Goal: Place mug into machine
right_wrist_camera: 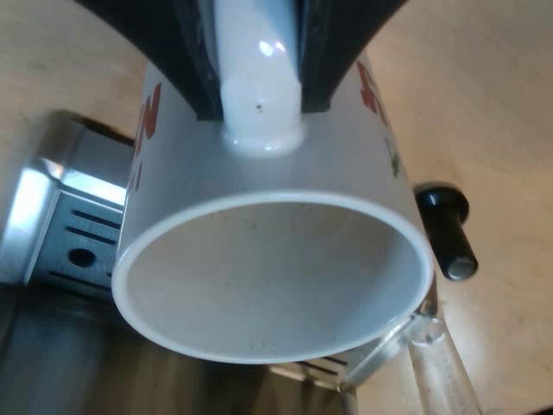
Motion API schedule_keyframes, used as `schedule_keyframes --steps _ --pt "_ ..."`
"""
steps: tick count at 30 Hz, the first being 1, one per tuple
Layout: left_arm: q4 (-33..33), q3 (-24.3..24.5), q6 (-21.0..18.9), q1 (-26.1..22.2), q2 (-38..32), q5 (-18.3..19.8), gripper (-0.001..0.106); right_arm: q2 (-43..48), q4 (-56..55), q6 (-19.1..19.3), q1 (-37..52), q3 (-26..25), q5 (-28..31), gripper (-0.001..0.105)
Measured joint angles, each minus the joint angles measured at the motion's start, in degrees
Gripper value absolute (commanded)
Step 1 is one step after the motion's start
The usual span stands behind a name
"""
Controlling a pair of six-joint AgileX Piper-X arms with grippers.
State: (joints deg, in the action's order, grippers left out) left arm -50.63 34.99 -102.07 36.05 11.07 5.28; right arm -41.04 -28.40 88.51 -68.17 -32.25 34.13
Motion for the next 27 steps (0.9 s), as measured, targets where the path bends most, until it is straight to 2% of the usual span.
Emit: schedule_keyframes --steps 5,14,20,27 --pt "6.1 -4.0 -2.5 0.0 0.1 -0.1 0.078 -6.6 6.0 -0.5 0.0 0.0 0.0 0.0" --pt "8.9 -6.1 -2.6 0.0 0.2 -0.1 0.078 -15.2 16.2 -0.7 0.3 0.0 -0.4 0.0" --pt "11.8 -9.2 -2.5 0.0 0.3 -0.1 0.078 -19.4 22.1 -0.5 5.2 0.0 -3.7 0.0" --pt "15.5 -10.7 -2.5 -1.2 0.3 -0.1 0.078 -22.0 25.1 -0.3 10.1 0.0 -7.7 0.0"
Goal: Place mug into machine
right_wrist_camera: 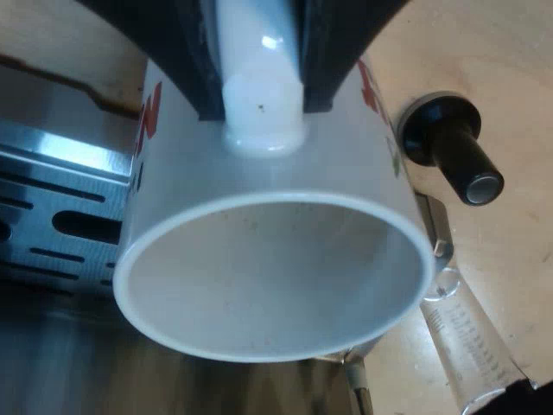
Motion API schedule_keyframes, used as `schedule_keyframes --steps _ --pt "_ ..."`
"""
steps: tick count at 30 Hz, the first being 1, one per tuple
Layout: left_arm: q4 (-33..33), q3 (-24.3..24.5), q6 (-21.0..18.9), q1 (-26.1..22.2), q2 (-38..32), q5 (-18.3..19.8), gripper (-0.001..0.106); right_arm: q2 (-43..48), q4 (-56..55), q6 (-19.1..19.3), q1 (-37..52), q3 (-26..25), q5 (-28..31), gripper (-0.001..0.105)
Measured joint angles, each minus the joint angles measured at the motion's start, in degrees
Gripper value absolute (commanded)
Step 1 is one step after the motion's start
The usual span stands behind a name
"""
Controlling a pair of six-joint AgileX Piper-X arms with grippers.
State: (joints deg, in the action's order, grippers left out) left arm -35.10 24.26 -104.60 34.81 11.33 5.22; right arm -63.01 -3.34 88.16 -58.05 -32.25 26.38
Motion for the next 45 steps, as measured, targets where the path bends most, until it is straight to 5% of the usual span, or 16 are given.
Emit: schedule_keyframes --steps 17,45 --pt "7.0 -3.5 3.0 -14.7 5.8 16.8 0.078 -12.6 14.4 7.5 1.6 -0.1 -0.8 0.0" --pt "7.0 -3.5 3.0 -14.9 5.9 17.5 0.078 -24.7 31.5 11.2 4.2 -2.8 2.6 0.0"
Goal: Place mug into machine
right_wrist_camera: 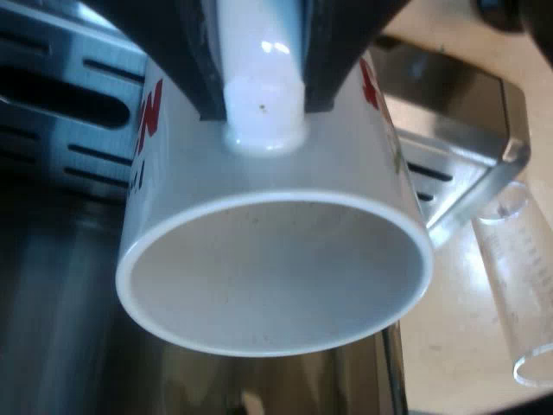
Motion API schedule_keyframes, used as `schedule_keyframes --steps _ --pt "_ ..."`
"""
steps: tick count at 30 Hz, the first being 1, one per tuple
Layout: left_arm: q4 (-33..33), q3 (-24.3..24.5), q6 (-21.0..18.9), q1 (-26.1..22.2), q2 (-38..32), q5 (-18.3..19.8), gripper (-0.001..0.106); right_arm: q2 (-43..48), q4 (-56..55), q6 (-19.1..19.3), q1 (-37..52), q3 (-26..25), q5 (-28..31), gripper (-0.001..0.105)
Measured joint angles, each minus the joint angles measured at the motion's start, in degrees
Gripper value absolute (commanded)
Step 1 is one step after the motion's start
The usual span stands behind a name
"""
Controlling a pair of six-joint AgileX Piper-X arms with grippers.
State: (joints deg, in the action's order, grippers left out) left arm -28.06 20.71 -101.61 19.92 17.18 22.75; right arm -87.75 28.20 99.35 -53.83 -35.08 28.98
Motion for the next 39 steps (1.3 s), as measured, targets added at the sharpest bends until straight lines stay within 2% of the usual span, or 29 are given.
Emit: schedule_keyframes --steps 7,21,29,39 --pt "0.0 0.0 0.0 0.0 0.0 0.0 0.078 -2.5 0.0 0.0 2.8 -3.8 -2.6 0.0" --pt "0.0 0.0 0.0 0.0 0.0 0.0 0.078 -7.3 -0.1 0.0 3.0 -7.1 -3.4 0.0" --pt "0.0 0.0 0.0 0.0 0.0 0.0 0.078 -10.9 0.3 0.0 3.5 -11.0 -4.1 0.0" --pt "0.0 0.0 0.0 0.0 0.0 0.1 0.078 -12.2 0.8 -1.9 5.3 -12.0 -5.2 0.0"
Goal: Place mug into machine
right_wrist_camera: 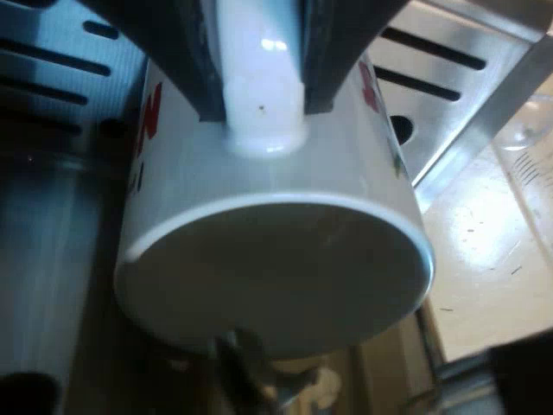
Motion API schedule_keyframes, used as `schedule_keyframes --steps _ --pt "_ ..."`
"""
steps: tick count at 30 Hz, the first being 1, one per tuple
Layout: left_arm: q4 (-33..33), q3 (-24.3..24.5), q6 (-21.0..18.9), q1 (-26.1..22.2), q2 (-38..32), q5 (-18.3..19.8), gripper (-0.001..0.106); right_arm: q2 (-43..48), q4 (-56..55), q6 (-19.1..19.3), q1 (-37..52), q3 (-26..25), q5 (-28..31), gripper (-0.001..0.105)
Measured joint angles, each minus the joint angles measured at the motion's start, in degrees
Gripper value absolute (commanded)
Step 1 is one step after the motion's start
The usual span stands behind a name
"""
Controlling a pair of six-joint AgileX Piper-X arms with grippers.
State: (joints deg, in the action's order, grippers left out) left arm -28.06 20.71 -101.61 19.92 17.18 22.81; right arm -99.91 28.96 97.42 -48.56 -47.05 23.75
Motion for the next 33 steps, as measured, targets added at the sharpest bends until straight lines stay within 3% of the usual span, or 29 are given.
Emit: schedule_keyframes --steps 33 --pt "0.0 0.0 0.0 0.0 0.0 0.0 0.078 -2.1 4.7 1.0 0.3 0.0 -1.7 0.0"
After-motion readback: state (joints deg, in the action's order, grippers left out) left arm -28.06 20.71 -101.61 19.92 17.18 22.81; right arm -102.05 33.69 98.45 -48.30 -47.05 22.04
